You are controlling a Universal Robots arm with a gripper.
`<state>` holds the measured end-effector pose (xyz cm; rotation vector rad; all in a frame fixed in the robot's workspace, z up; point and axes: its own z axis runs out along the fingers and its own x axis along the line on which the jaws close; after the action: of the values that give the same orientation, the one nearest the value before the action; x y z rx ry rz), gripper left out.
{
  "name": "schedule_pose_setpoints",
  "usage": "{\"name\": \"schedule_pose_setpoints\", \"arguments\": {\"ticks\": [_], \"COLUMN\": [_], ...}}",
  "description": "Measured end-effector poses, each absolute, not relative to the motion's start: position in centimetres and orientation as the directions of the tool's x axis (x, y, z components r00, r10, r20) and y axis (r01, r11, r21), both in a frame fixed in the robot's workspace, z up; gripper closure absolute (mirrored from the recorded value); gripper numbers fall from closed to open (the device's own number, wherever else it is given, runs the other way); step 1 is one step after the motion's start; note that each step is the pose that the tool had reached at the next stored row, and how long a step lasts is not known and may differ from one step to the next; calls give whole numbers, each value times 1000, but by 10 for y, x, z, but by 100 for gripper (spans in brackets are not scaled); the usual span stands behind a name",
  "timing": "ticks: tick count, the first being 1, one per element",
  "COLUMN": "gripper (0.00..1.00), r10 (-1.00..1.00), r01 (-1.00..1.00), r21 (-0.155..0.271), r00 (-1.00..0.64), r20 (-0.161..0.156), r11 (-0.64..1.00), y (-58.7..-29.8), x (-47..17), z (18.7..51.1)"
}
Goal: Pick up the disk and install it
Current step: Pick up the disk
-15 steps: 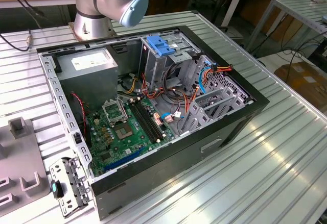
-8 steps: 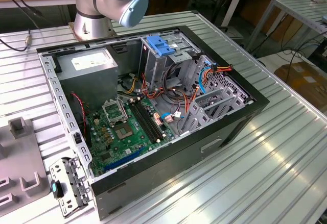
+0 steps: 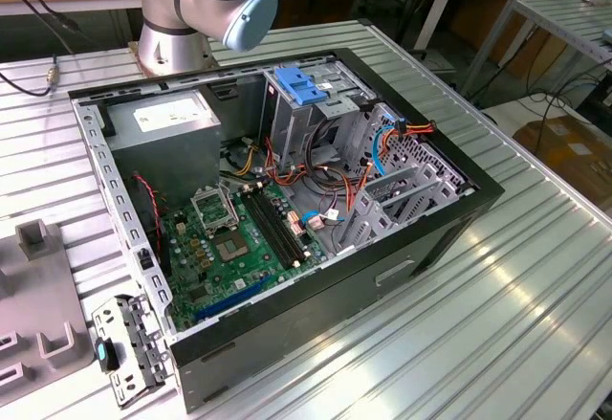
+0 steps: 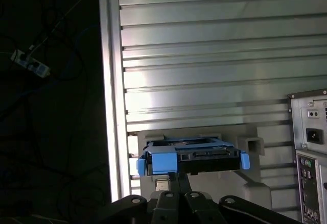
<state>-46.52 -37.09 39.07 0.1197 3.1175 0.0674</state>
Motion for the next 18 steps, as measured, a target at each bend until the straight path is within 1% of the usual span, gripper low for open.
{"name": "schedule_pose_setpoints", "arguments": {"ticks": [8,18], "gripper": [89,89], "r10": [48,-148], "r01": [48,-149], "r21": [44,44], "r00": [-999,-989], "r20": [-19,-19], "r11": [998,988], "y": [-371,-371], "x": [-465,-465], "z": [391,391]}}
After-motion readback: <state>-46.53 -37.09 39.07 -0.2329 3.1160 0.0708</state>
